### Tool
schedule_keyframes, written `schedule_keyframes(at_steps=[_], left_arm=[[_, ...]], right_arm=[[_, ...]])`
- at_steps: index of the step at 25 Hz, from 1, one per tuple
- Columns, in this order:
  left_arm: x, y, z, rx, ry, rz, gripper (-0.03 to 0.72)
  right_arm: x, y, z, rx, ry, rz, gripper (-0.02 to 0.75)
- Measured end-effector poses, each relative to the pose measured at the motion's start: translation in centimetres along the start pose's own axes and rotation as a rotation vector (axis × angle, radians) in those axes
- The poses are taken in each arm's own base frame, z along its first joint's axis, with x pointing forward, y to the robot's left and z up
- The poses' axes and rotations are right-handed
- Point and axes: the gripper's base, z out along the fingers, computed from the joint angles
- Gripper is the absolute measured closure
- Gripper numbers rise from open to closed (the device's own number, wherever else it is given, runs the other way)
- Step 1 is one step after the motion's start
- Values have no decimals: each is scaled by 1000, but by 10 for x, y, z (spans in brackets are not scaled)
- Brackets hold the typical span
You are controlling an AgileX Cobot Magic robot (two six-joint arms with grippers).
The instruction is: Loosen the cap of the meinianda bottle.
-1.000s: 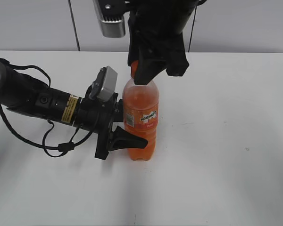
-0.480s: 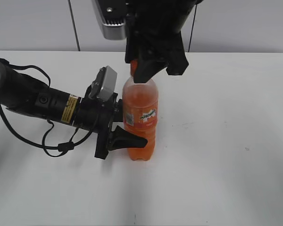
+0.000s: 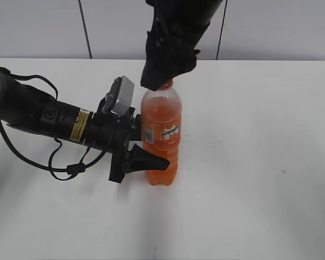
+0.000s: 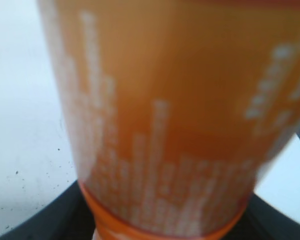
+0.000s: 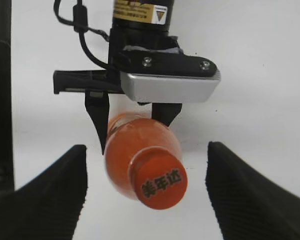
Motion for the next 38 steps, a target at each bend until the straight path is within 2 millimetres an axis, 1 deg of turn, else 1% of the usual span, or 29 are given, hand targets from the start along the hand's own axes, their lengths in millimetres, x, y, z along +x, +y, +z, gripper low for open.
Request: schedule_keyframes(at_steps=[3, 5, 7, 9, 12, 16, 20, 27, 34, 38], left_arm=[[0, 0, 0, 0, 0, 0, 281], [0, 0, 0, 0, 0, 0, 281], [0, 0, 0, 0, 0, 0, 281], [0, 0, 0, 0, 0, 0, 281], [0, 0, 0, 0, 0, 0, 281], [0, 0, 0, 0, 0, 0, 281], [0, 0, 0, 0, 0, 0, 281], [0, 0, 0, 0, 0, 0, 281], [0, 0, 0, -1, 1, 0, 281], [0, 0, 0, -1, 1, 0, 281]], right_arm=[[1, -2, -5, 41, 8, 328, 187], [4, -3, -7, 71, 21, 546, 204], [5, -4, -7, 91, 27, 693, 225], [6, -4, -7, 93, 29, 778, 246], [7, -3, -7, 82, 48, 820, 269], [7, -2, -7, 78, 50, 830, 278], [7, -3, 0, 67, 63, 837, 283], [8, -4, 2, 66, 65, 838, 343], [7, -4, 2, 62, 60, 841, 350], [7, -4, 11, 38, 76, 850, 350]])
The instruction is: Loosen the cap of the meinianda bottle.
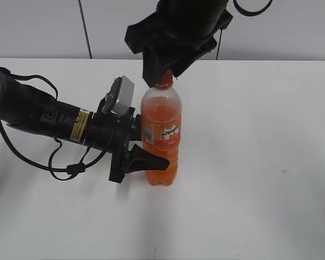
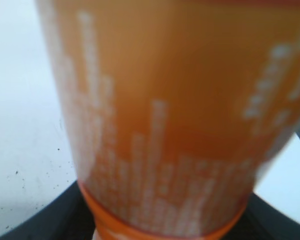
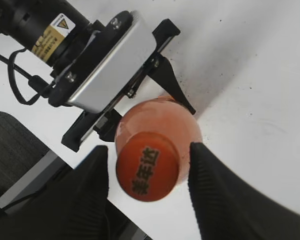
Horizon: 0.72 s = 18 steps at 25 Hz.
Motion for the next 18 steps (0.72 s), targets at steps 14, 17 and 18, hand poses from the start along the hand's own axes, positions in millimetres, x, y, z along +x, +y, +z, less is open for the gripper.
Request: schedule_keyframes(at_steps=[14, 17, 18], left_arm=[[0, 0, 0, 2, 0, 1, 281], [0, 0, 0, 2, 0, 1, 281], [0, 0, 0, 1, 1, 1, 281]], right_arm=[[0, 1, 7, -17, 20, 7, 431], [0, 0, 7, -12, 19, 3, 458], [0, 0, 7, -11, 19, -3, 458]])
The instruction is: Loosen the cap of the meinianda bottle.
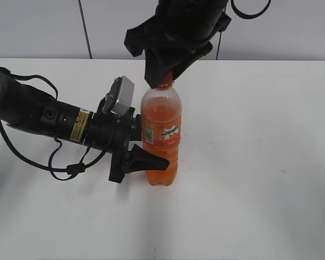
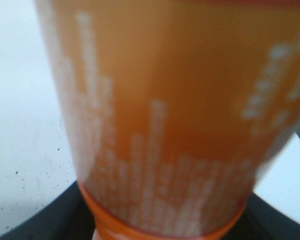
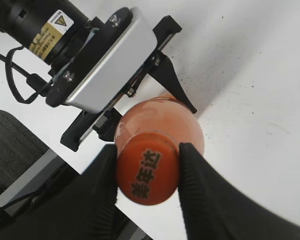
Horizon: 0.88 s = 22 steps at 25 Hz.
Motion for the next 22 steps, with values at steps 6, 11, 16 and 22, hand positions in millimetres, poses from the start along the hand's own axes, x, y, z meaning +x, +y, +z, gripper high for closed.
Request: schedule_keyframes(at_steps=[6, 11, 16, 22], left_arm=[[0, 0, 0, 0, 0, 0, 281], [0, 0, 0, 2, 1, 1, 281], [0, 0, 0, 3, 0, 4, 281], [0, 0, 0, 3, 0, 4, 281]], right_arm=[[0, 0, 0, 0, 0, -153, 458], [0, 0, 0, -2, -1, -446, 461], [0, 0, 0, 5, 3, -825, 461], [0, -1, -1, 6, 8, -1232, 461]])
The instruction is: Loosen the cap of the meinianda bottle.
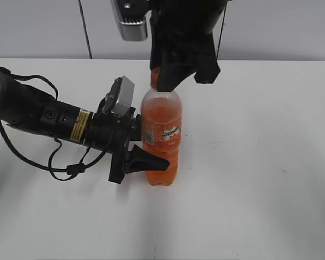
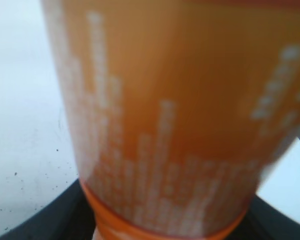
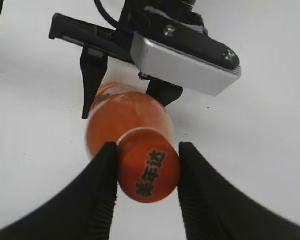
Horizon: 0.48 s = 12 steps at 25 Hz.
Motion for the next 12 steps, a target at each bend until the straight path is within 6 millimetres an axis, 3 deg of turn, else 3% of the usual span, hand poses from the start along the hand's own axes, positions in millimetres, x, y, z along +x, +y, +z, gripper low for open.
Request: schedule_keyframes(at_steps=[4, 12], left_arm=[[0, 0, 0, 0, 0, 0, 281], [0, 0, 0, -1, 1, 0, 281]], right_arm=[[0, 0, 0, 0, 3, -96, 461], [-1, 0, -1, 0, -8, -109, 458]])
